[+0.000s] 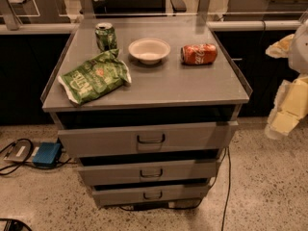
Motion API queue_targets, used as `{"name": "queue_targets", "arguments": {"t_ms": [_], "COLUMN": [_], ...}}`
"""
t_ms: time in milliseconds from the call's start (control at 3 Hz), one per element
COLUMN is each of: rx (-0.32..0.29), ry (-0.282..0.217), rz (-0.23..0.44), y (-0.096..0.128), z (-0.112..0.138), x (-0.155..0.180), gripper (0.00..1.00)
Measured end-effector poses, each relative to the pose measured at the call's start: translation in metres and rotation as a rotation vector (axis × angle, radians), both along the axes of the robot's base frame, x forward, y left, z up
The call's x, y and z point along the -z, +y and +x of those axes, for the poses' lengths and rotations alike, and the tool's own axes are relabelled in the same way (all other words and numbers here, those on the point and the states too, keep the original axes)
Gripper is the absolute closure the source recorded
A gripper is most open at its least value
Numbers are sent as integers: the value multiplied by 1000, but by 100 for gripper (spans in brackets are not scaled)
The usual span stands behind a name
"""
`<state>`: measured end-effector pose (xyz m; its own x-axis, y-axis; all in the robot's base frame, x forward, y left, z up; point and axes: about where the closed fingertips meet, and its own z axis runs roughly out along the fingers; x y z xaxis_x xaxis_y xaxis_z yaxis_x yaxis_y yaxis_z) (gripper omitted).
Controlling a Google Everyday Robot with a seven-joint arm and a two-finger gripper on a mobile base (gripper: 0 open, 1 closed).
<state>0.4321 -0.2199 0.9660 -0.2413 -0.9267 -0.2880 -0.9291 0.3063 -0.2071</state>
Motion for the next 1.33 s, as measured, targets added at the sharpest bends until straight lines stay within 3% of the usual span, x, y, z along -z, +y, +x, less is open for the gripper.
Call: {"name": "queue_targets", "arguments": {"t_ms": [333,1333], "rx": [-27,-43], "ry": [26,28], "rz": [103,135], "y": [9,15], "z": [-15,-21], "x": [25,22], "gripper": [0,0]}}
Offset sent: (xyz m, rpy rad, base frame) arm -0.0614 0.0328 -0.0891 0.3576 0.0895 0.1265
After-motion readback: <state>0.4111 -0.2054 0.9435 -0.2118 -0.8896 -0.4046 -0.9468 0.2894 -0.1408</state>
